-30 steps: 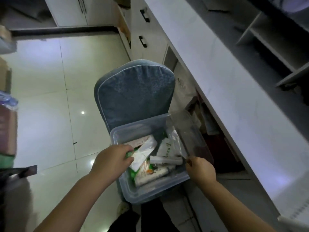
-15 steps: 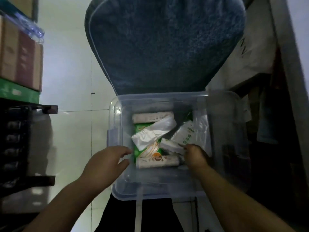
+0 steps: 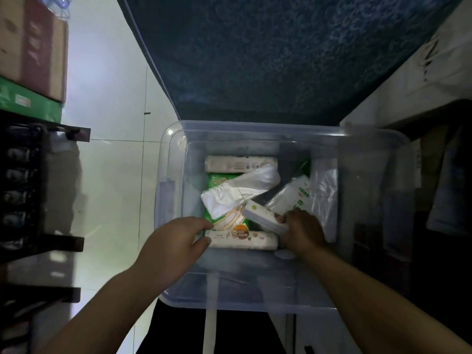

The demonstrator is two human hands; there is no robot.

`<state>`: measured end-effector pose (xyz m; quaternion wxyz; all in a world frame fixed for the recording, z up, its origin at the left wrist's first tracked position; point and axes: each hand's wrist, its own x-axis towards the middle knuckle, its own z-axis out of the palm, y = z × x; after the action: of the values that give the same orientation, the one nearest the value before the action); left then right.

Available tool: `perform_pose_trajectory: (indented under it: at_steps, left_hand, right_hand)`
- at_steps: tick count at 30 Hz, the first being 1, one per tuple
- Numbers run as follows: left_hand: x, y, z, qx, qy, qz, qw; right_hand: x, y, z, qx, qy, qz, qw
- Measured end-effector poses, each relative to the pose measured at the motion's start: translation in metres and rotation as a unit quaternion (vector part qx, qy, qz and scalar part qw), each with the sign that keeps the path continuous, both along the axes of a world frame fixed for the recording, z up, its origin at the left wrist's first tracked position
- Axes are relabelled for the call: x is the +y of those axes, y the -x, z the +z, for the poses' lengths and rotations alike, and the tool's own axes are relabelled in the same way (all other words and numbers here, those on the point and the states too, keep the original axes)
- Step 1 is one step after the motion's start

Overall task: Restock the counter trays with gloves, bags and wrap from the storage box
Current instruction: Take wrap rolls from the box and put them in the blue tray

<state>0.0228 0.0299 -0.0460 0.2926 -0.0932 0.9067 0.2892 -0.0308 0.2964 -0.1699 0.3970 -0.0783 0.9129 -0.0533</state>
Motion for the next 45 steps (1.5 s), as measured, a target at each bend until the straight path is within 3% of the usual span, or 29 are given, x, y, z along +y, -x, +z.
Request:
perform_pose_trajectory:
  at_steps: [4, 8, 13, 18, 22, 29, 34, 38, 45]
  left_hand:
    - [0.002, 0.006, 0.003, -0.011, 0.000, -0.012, 1.000]
    - [0.001, 0.017, 0.007, 0.013, -0.010, -0.030, 0.999]
    - [-0.010, 0.027, 0.021, -0.002, -0.060, 0.037, 0.997]
    - [-0.031, 0.034, 0.036, 0.112, 0.006, 0.022, 0.993]
    - [-0.044, 0.039, 0.032, 0.156, 0.069, 0.005, 0.985]
    - [-0.055, 0.032, 0.016, 0.166, 0.073, 0.047, 0.982]
    - [-0.056, 0.030, 0.018, 0.153, 0.072, 0.061, 0.984]
    - [-0.058, 0.032, 0.029, 0.163, 0.072, 0.048, 0.983]
    - [-0.054, 0.032, 0.062, 0.200, 0.063, 0.013, 0.978]
  right_hand:
    - [-0.019, 0.004, 0.030, 0.076, 0.108, 0.008, 0.991]
    - [-0.047, 0.000, 0.068, 0.170, 0.222, 0.017, 0.960]
    - [-0.068, -0.003, 0.096, 0.231, 0.297, 0.008, 0.927]
    - [-0.061, -0.008, 0.072, 0.154, 0.205, -0.070, 0.964]
    - [-0.050, -0.022, 0.033, 0.013, 0.069, 0.011, 0.997]
    - [-0.064, -0.031, -0.015, -0.106, 0.007, 0.123, 0.987]
    - [-0.072, -0.030, -0.026, -0.129, -0.016, 0.152, 0.980]
    - [-0.076, -0.027, -0.012, -0.096, -0.023, 0.173, 0.980]
    - [-0.055, -0.031, 0.057, -0.028, -0.012, 0.069, 0.997]
